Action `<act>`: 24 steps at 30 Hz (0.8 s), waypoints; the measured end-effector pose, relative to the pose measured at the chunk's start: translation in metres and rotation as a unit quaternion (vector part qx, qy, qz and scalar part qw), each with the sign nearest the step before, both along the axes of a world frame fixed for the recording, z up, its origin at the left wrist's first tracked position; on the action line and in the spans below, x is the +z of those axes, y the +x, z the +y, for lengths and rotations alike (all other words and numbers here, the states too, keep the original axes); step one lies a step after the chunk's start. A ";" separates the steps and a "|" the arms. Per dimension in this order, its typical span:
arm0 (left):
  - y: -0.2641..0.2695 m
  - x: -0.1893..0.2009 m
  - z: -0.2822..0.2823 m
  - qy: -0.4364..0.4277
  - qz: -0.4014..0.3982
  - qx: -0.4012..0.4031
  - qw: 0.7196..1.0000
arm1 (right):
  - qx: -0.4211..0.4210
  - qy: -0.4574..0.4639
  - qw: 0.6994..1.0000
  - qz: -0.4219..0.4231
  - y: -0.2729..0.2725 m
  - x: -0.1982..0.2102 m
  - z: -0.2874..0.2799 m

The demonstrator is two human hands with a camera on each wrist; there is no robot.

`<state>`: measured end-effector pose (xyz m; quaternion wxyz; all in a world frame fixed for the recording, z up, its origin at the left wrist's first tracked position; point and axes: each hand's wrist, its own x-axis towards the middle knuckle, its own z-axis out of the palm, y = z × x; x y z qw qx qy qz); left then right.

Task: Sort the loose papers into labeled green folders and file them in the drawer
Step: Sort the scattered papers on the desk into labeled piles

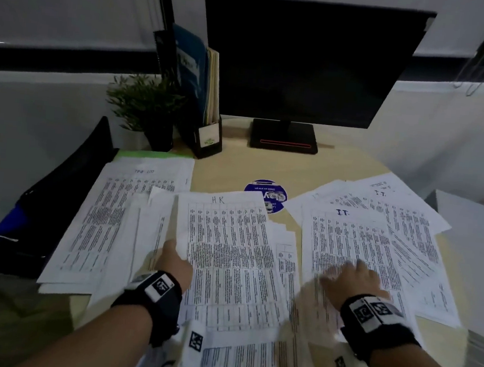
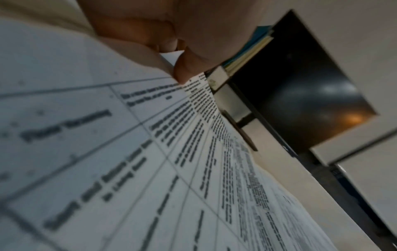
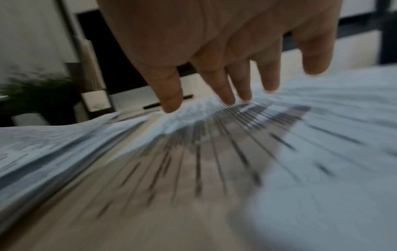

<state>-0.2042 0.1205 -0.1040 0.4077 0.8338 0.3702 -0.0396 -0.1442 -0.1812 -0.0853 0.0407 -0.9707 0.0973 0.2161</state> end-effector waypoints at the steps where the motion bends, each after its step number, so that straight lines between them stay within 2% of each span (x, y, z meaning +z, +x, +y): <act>1: 0.002 0.007 -0.001 -0.005 -0.014 -0.010 1.000 | 0.003 -0.006 1.000 0.020 0.003 -0.004 -0.009; 3: 0.011 0.021 -0.008 -0.019 -0.046 -0.043 0.998 | 0.060 0.015 0.996 0.063 0.000 0.000 -0.018; 5: 0.023 0.035 -0.016 -0.043 -0.078 -0.078 0.993 | 0.104 0.058 0.991 0.061 0.002 0.009 -0.024; 7: 0.036 0.049 -0.031 -0.061 -0.116 -0.099 0.986 | 0.036 0.092 0.994 0.042 0.014 0.021 -0.047; 9: 0.047 0.061 -0.042 -0.072 -0.151 -0.093 0.981 | -0.014 0.064 0.998 0.013 0.034 0.023 -0.082; 12: 0.066 0.068 -0.057 -0.091 -0.196 -0.079 0.973 | -0.012 0.038 0.998 0.055 0.056 0.016 -0.123; 14: 0.080 0.063 -0.070 -0.128 -0.204 -0.075 0.968 | 0.034 0.032 0.995 0.087 0.060 0.013 -0.132; 17: 0.094 0.047 -0.100 -0.172 -0.187 -0.051 0.966 | 0.109 0.024 0.989 0.094 0.066 0.012 -0.140; 19: 0.101 0.034 -0.133 -0.195 -0.158 -0.069 0.965 | 0.106 0.031 0.992 0.068 0.080 0.019 -0.159; 24: 0.102 -0.012 -0.204 -0.175 -0.064 -0.077 0.979 | -0.055 0.056 0.995 -0.056 0.134 0.013 -0.230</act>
